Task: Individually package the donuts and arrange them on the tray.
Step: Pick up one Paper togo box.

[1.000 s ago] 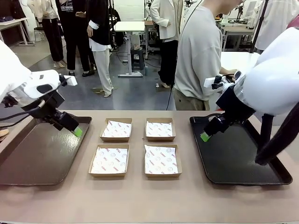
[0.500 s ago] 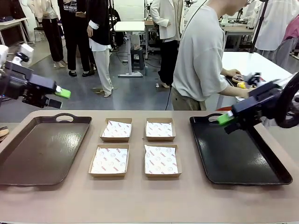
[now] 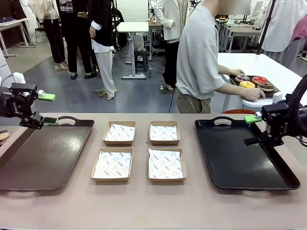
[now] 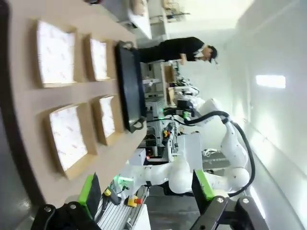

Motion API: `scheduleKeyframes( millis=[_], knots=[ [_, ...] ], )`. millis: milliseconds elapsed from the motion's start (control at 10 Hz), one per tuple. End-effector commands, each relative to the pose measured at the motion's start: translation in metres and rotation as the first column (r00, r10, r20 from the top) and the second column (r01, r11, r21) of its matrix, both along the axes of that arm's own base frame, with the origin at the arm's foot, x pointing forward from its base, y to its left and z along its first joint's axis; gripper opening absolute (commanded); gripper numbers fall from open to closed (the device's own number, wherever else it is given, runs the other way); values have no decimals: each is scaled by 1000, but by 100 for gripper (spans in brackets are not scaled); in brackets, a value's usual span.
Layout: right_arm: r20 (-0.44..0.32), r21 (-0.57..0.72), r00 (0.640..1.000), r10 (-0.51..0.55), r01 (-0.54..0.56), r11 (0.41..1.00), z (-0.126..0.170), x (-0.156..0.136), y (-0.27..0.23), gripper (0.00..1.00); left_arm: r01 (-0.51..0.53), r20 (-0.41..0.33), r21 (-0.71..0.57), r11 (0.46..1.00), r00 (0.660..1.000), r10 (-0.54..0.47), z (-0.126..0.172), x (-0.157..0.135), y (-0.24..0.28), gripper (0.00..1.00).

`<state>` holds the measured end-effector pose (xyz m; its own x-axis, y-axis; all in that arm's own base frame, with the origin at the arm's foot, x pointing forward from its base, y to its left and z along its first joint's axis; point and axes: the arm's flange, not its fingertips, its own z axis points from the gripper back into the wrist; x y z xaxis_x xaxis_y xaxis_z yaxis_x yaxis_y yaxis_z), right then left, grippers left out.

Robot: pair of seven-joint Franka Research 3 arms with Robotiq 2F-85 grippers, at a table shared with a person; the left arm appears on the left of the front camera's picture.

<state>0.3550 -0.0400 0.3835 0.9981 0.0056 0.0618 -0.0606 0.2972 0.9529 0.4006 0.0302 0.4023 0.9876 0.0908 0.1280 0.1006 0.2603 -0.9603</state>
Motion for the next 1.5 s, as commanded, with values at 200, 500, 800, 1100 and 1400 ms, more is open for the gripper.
scheduleKeyframes(
  millis=[200, 500, 800, 1100, 1400],
  knots=[
    [24, -50, 999, -43, 44, 998, 5, -27, -27, 100, -30, -24, 72, 997, 999, 31, 24, -18, 39, 100],
    [12, -74, 995, -96, 97, 993, 4, -42, -51, 100, -29, -52, 174, 984, 998, 39, 23, -34, 58, 100],
    [29, -73, 992, -125, 127, 989, 8, -50, -66, 100, -82, -51, 201, 976, 994, 94, 17, -50, 81, 100],
    [22, -84, 982, -186, 188, 979, 13, -62, -87, 100, -161, -46, 184, 970, 984, 172, 15, -70, 109, 100],
    [34, -86, 980, -194, 196, 977, 15, -47, -97, 100, -161, -39, 170, 972, 985, 170, 15, -65, 114, 100]
  ],
)
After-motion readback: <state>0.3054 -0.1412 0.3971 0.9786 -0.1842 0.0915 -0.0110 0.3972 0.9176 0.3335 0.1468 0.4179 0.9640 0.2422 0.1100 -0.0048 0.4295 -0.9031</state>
